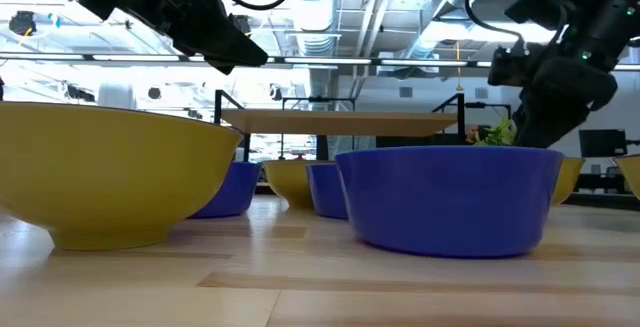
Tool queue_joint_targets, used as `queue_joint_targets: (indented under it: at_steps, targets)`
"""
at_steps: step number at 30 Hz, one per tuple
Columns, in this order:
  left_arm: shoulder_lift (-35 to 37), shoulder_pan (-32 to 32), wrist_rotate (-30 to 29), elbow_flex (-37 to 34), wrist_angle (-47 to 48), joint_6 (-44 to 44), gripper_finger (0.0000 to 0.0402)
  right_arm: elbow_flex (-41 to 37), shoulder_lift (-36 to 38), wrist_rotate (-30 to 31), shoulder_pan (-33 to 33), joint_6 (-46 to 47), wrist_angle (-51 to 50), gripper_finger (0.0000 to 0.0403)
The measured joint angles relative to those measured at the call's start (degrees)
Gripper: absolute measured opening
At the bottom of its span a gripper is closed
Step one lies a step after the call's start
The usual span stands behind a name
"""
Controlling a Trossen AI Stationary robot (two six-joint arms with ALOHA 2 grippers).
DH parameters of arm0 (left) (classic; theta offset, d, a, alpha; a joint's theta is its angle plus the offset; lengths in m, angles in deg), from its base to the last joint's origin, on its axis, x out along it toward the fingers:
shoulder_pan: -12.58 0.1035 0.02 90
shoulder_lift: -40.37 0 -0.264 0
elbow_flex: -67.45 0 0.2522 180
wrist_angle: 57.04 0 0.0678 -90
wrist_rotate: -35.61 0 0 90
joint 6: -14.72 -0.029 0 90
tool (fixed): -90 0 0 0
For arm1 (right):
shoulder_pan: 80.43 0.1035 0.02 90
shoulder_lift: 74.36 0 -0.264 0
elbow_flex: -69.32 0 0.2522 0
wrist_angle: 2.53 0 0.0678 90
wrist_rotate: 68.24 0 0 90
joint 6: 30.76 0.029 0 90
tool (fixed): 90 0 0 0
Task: Pick & Place Mini bowls
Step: Put the yellow patterned bowl on the shelf
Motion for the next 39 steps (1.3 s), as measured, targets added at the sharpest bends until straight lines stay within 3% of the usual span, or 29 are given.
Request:
queue_joint_targets:
  at_steps: [39]
  targets:
    - [0.02, 0.0, 0.0, 0.0, -0.28, 0.01, 0.0033, -0.5, 0.0, -1.66, 0.11, 1.11, 1.54, 0.0134]
